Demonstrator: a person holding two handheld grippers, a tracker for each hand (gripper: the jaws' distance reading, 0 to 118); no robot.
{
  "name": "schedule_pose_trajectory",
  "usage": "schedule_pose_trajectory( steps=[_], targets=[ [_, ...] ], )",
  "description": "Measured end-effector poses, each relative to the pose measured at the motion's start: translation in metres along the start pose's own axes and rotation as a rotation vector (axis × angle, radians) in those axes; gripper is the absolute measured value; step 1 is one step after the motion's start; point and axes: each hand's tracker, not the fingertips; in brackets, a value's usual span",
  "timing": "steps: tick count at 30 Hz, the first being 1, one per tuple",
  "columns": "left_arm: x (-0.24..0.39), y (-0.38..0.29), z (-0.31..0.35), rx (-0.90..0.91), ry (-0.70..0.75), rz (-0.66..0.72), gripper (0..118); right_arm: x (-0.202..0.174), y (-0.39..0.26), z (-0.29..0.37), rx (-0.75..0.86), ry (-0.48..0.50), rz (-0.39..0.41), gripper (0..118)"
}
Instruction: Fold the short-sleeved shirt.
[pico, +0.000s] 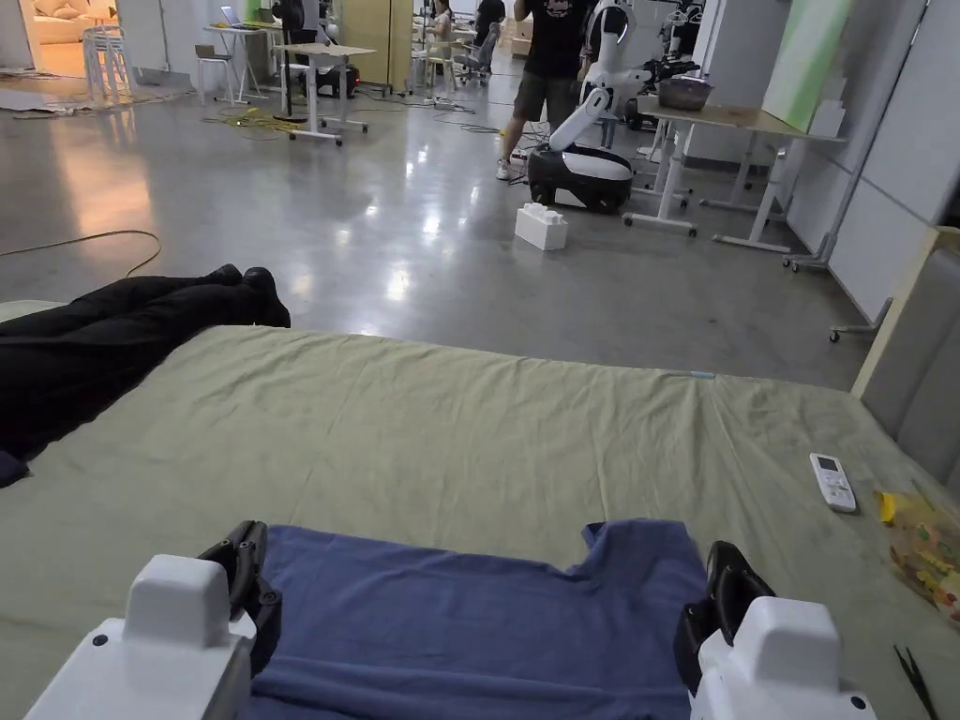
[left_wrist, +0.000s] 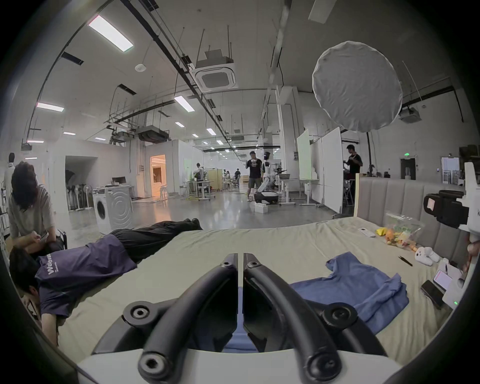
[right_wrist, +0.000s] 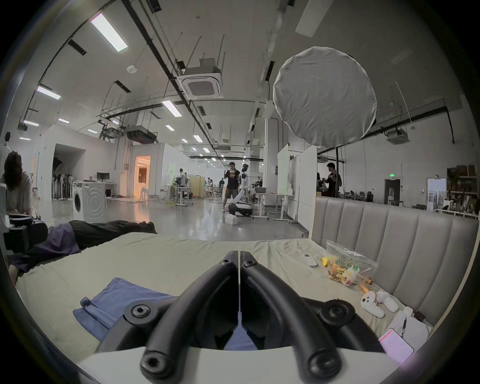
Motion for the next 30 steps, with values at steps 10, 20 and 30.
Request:
schedule_pose_trajectory(
  steps=[10, 20, 30],
  targets=[
    [-0.056, -0.042, -0.018, -0.279, 0.045, 0.082, 1, 0.003, -0.009, 0.005, -0.034, 0.007, 0.022, 1],
    [-0.106, -0.116, -0.118, -0.732, 0.021, 0.124, 3, 0.01, -0.037, -0.009, -0.128, -0.004, 0.033, 1],
    [-0.112, -0.173, -0.187, -1.076, 0.066, 0.086, 79, 0.023, -0.062, -0.015, -0.237, -0.036, 0.045, 1]
  ],
)
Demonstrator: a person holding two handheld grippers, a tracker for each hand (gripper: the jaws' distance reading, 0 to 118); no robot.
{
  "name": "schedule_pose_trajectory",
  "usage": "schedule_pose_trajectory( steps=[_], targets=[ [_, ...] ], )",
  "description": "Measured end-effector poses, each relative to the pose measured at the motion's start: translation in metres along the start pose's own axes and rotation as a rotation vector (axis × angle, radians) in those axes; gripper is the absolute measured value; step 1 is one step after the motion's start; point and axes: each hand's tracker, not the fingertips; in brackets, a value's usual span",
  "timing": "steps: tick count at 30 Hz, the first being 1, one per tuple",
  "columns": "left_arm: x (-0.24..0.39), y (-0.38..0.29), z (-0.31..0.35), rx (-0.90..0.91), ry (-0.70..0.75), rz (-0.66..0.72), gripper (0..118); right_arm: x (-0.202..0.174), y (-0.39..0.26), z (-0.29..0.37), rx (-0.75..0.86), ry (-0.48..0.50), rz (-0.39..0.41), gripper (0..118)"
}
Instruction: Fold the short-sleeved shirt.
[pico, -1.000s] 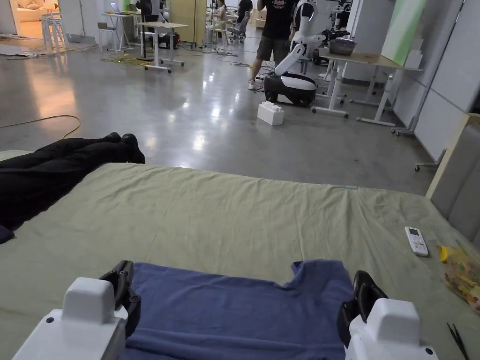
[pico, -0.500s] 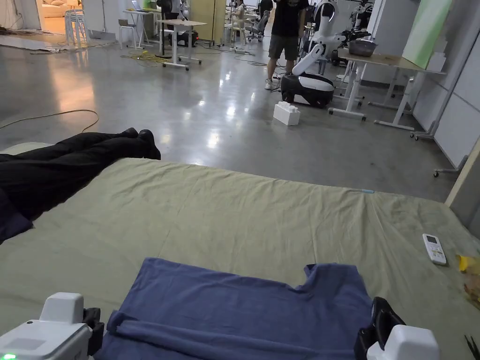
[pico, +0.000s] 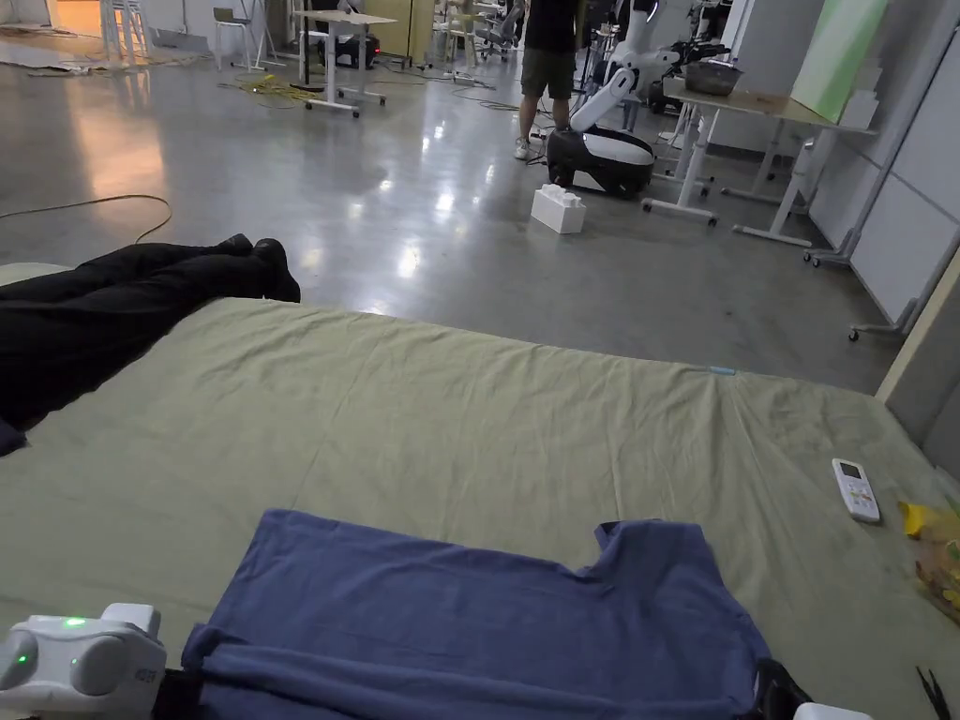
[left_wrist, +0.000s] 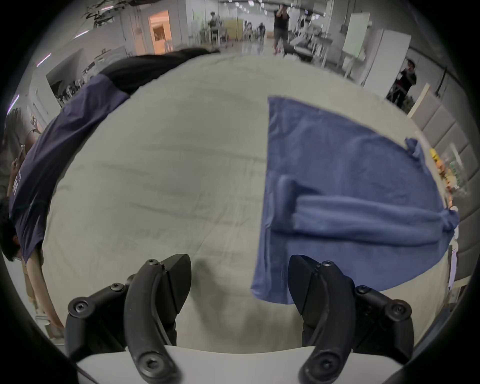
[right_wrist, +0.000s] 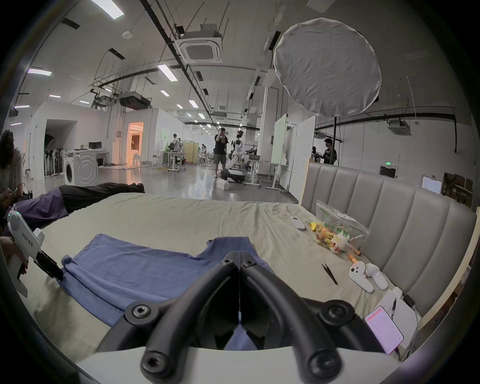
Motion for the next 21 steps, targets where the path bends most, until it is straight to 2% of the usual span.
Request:
schedule_pose_trajectory(
  steps=[4, 6, 8, 9, 11, 12, 14, 15, 16, 17, 18, 21],
  targets=[
    [0.006, 0.001, 0.001, 0.017, -0.008, -0.022, 77, 0.004, -0.008, -0.003, -0.037, -0.007, -0.004, 1],
    [0.012, -0.003, 0.003, 0.027, 0.002, -0.049, 65, 0.006, -0.011, -0.005, -0.051, -0.005, -0.007, 1],
    [0.023, -0.006, 0.008, 0.043, -0.01, -0.103, 62, 0.008, -0.013, -0.006, -0.072, -0.002, -0.012, 1],
    [0.03, -0.008, 0.011, 0.05, -0.027, -0.138, 50, 0.01, -0.014, -0.007, -0.085, -0.003, -0.012, 1],
    [0.043, -0.014, 0.013, 0.06, -0.052, -0.193, 16, 0.015, -0.018, -0.011, -0.115, 0.0, -0.012, 1],
    [0.047, -0.015, 0.013, 0.057, -0.047, -0.219, 8, 0.019, -0.021, -0.014, -0.145, -0.001, -0.01, 1],
    [0.05, -0.018, 0.017, 0.079, -0.016, -0.23, 8, 0.03, -0.026, -0.021, -0.189, -0.013, -0.024, 2],
    [0.049, -0.019, 0.02, 0.08, -0.025, -0.213, 7, 0.037, -0.032, -0.028, -0.247, -0.015, -0.021, 5],
    [0.043, -0.019, 0.024, 0.087, -0.033, -0.196, 7, 0.045, -0.039, -0.035, -0.312, -0.008, -0.044, 15],
    [0.039, -0.021, 0.029, 0.107, -0.043, -0.16, 7, 0.052, -0.044, -0.042, -0.369, -0.003, -0.042, 31],
    [0.036, -0.023, 0.033, 0.116, -0.039, -0.161, 7, 0.06, -0.053, -0.048, -0.454, -0.003, -0.083, 46],
    [0.026, -0.032, 0.048, 0.157, -0.059, -0.143, 7, 0.076, -0.074, -0.066, -0.558, 0.037, -0.086, 55]
  ],
)
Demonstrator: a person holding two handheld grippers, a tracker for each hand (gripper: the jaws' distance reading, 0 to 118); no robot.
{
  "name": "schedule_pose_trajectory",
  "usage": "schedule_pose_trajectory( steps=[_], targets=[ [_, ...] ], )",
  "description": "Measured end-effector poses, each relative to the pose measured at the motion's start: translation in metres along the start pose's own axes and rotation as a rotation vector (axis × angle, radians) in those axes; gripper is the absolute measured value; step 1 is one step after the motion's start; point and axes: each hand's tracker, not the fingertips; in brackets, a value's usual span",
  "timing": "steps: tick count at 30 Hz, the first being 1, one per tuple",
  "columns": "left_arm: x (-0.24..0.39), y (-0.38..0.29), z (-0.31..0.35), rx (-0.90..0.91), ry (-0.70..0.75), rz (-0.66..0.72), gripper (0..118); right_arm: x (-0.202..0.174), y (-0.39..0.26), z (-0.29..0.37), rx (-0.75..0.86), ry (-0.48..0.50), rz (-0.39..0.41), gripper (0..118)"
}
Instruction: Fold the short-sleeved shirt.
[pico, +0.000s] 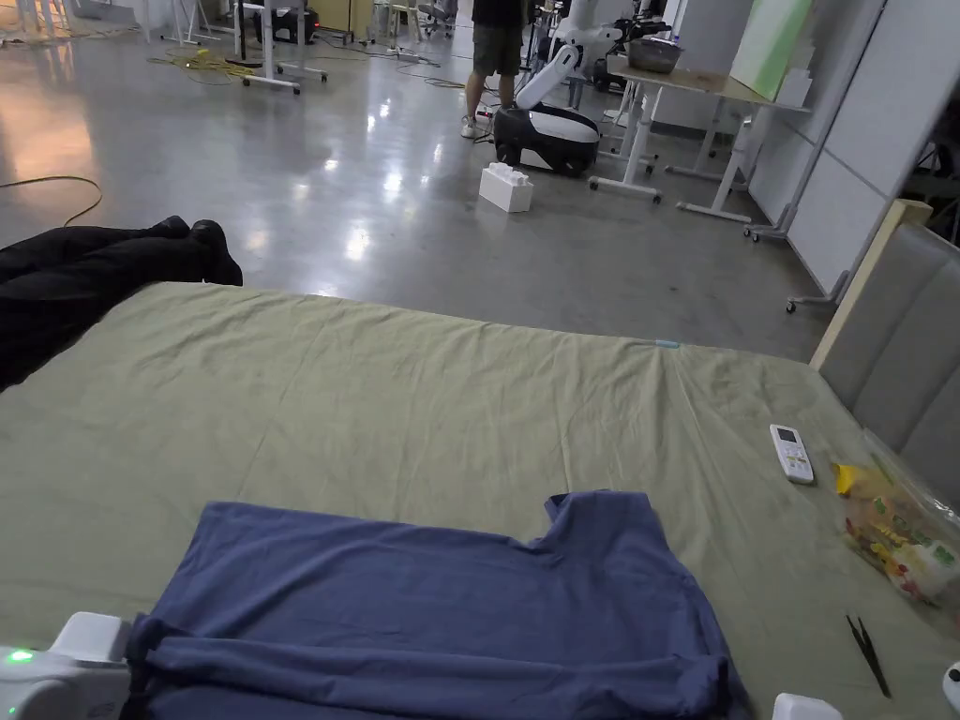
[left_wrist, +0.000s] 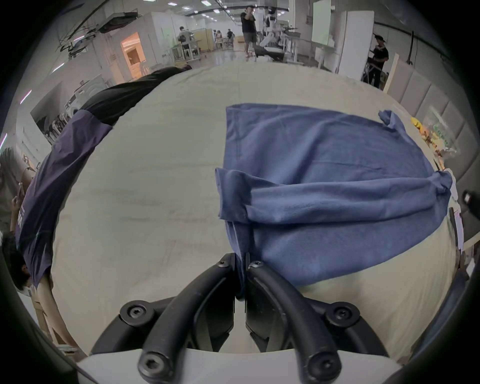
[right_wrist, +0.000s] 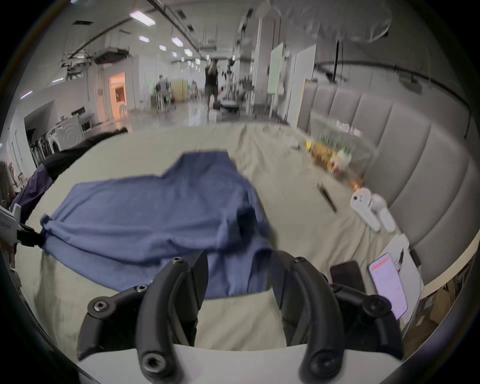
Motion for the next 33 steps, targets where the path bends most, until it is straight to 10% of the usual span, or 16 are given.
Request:
schedule_pose_trajectory(
  steps=[3, 8, 11, 14, 33],
  targets=[
    [-0.004, -0.005, 0.009, 0.032, -0.011, 0.023, 7, 0.004, -0.006, -0.028, -0.086, 0.004, 0.021, 75],
    [-0.002, -0.011, 0.011, 0.041, 0.004, 0.006, 7, -0.001, -0.013, -0.073, -0.21, 0.018, 0.002, 76],
    [-0.001, -0.012, 0.012, 0.042, 0.007, 0.011, 7, -0.004, -0.017, -0.089, -0.249, 0.037, 0.033, 59],
    [-0.001, -0.013, 0.015, 0.053, 0.016, 0.019, 7, -0.008, -0.01, -0.081, -0.24, 0.049, 0.057, 11],
    [-0.02, -0.011, 0.105, 0.192, -0.044, 0.059, 6, -0.001, 0.044, 0.041, -0.061, 0.056, 0.157, 8]
  ],
)
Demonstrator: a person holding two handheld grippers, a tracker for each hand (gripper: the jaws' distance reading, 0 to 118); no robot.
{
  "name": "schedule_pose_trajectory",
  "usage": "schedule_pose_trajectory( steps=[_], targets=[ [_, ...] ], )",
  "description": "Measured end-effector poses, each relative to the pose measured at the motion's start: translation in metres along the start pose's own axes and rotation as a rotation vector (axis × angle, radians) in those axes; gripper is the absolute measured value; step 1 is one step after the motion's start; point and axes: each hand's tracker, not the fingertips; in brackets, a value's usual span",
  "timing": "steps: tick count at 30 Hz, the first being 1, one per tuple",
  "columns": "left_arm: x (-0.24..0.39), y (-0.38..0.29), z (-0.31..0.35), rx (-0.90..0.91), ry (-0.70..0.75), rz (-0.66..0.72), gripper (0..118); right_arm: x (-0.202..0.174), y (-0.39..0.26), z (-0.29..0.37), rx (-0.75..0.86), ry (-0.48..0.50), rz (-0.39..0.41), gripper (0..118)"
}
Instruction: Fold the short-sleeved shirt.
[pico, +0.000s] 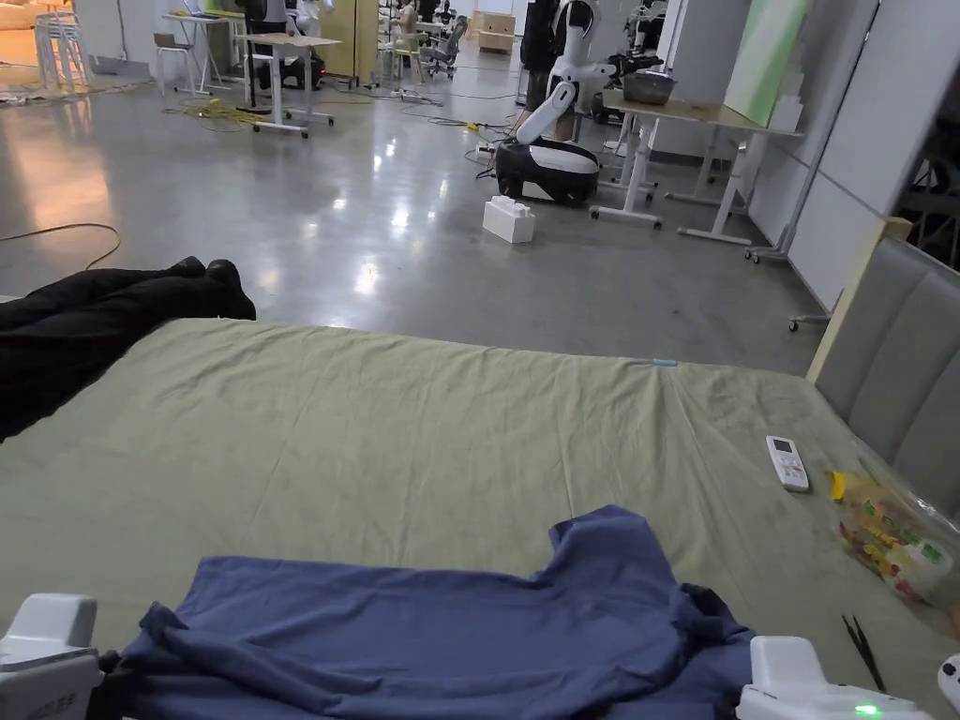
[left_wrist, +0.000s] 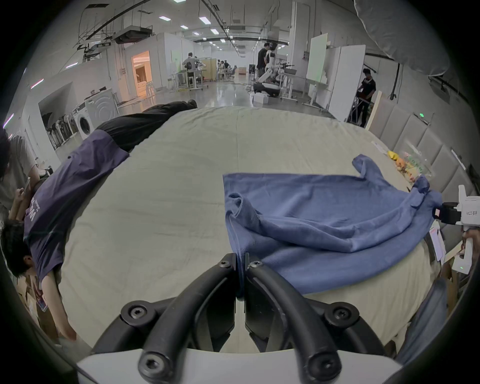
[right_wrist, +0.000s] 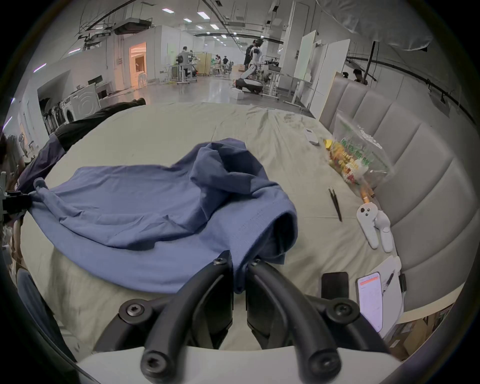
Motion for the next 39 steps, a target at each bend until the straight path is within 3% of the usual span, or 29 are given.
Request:
schedule_pose_trajectory(
  steps=[5, 10, 16, 23, 25, 27, 29, 30, 32, 39],
  targets=[
    [-0.022, -0.021, 0.032, 0.009, -0.041, 0.075, 6, 0.008, -0.022, 0.03, -0.027, 0.024, 0.003, 8],
    [-0.014, -0.064, 0.048, -0.064, -0.022, 0.039, 6, -0.003, -0.061, 0.04, -0.089, 0.031, 0.032, 8],
    [-0.01, -0.114, 0.019, -0.224, 0.019, 0.001, 6, -0.022, -0.116, 0.014, -0.237, -0.002, 0.069, 8],
    [0.008, -0.136, -0.014, -0.33, 0.087, -0.103, 6, -0.038, -0.135, -0.025, -0.312, -0.045, 0.091, 9],
    [0.012, -0.138, -0.019, -0.335, 0.101, -0.127, 6, -0.042, -0.137, -0.024, -0.31, -0.064, 0.096, 18],
    [0.016, -0.133, -0.014, -0.331, 0.109, -0.135, 9, -0.043, -0.135, -0.018, -0.291, -0.111, 0.114, 40],
    [0.017, -0.127, -0.01, -0.31, 0.121, -0.132, 22, -0.038, -0.13, -0.005, -0.239, -0.108, 0.066, 61],
    [0.019, -0.121, -0.004, -0.259, 0.116, -0.126, 36, -0.036, -0.126, 0.003, -0.189, -0.098, 0.036, 71],
    [0.023, -0.11, 0.006, -0.167, 0.083, -0.107, 58, -0.037, -0.116, 0.02, -0.06, -0.058, 0.004, 74],
    [0.06, -0.058, 0.046, 0.247, -0.006, -0.046, 61, -0.063, -0.06, 0.076, 0.47, -0.058, -0.037, 82]
  ],
)
